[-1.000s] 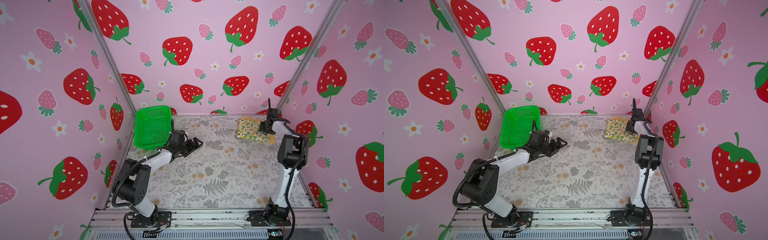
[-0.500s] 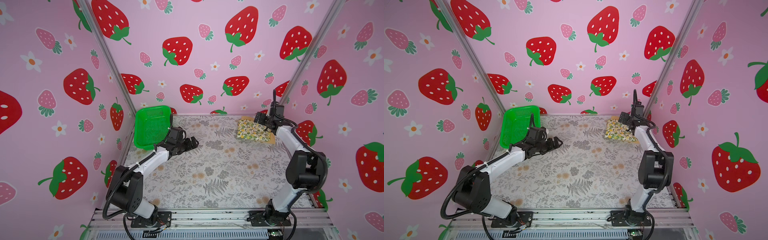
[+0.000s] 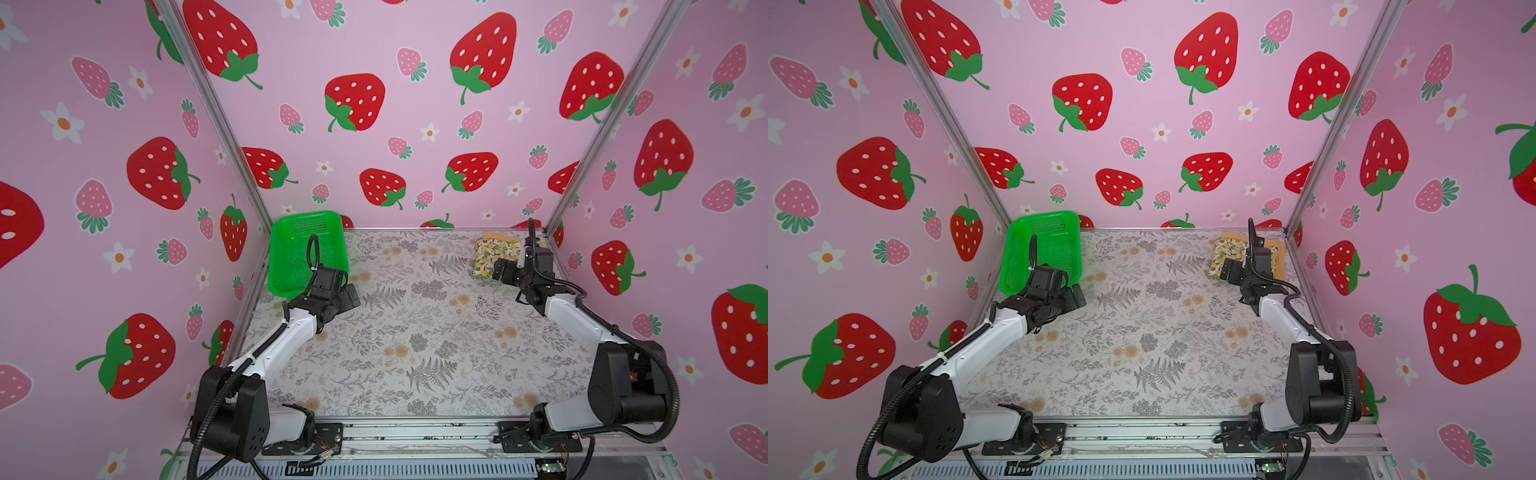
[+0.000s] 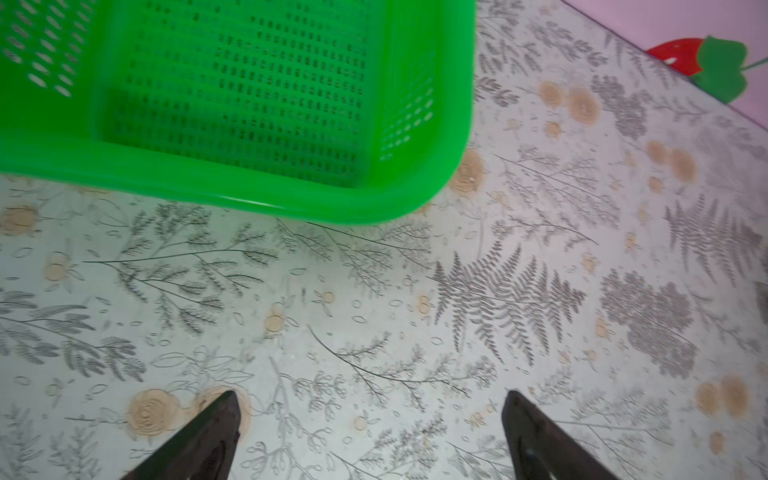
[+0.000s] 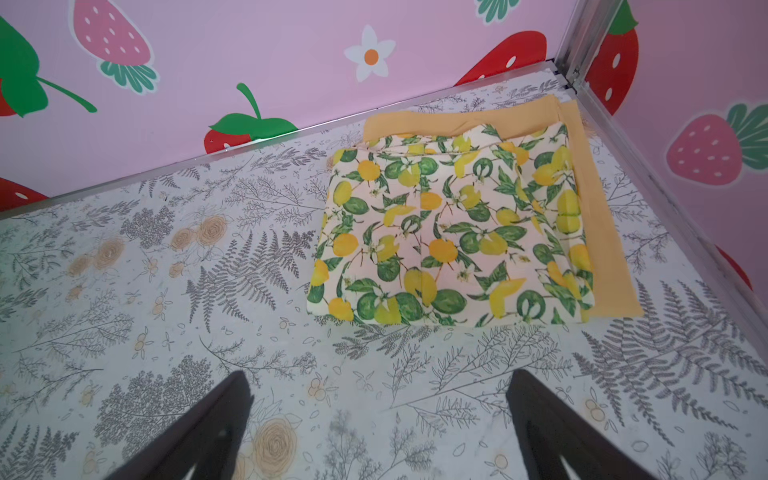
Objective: Fold and stack skirts
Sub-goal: Reset both arms
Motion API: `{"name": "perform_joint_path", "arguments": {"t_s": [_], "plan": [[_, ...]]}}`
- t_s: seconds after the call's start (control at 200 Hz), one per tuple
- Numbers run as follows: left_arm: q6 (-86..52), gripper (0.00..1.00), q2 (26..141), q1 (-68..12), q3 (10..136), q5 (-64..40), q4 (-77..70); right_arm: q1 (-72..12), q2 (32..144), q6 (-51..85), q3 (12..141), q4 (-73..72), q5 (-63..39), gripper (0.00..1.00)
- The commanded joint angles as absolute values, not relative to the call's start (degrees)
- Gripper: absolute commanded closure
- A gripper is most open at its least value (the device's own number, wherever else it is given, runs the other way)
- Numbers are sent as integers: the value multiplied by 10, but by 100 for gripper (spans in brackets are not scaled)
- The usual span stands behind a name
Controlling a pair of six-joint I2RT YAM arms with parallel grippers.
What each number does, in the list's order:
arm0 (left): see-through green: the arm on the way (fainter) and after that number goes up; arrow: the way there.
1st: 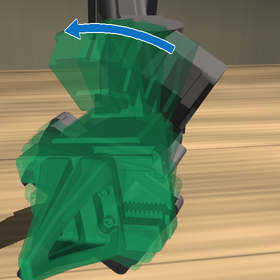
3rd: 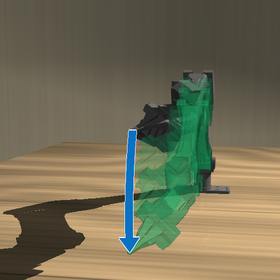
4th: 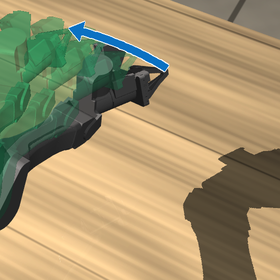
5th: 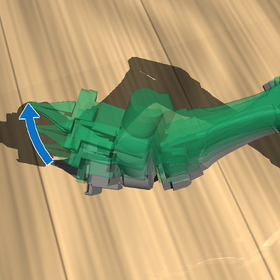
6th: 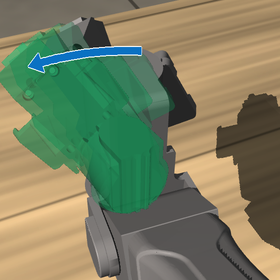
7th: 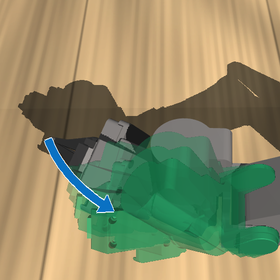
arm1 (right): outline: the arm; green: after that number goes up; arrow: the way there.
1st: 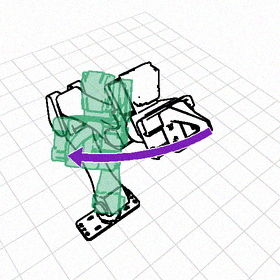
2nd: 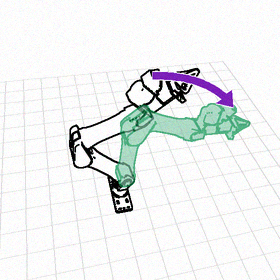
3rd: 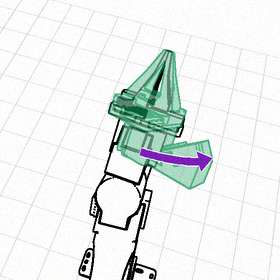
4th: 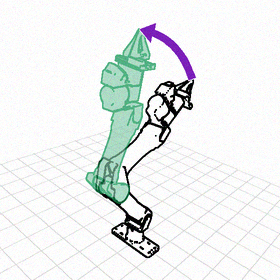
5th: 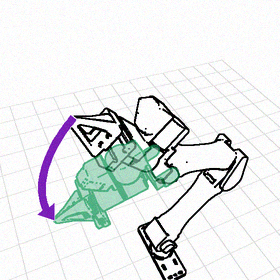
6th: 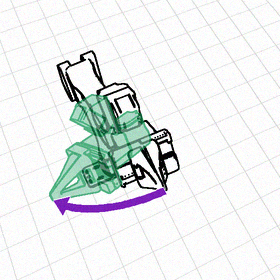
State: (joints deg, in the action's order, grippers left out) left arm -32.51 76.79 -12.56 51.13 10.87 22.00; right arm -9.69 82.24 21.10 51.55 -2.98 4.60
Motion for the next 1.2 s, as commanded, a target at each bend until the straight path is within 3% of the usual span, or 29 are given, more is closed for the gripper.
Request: {"name": "perform_joint_path", "arguments": {"t_s": [0.0, 0.28, 0.515, 0.74, 1.191], "plan": [[-294, 1, 775, -96, 517, 164, 234, -97, 785, 199, 479, -87, 59, 0], [-175, 1, 803, -49, 471, 230, 101, -97, 757, 174, 400, -182, 59, 0], [-128, 1, 804, -17, 378, 240, -89, -103, 769, 68, 333, -294, 131, 0], [-137, 1, 796, 31, 290, 200, -260, -103, 785, 38, 278, -395, 176, 0], [-58, 1, 886, 20, 205, 69, -551, -104, 836, -1, 205, -549, 172, 0]]}}
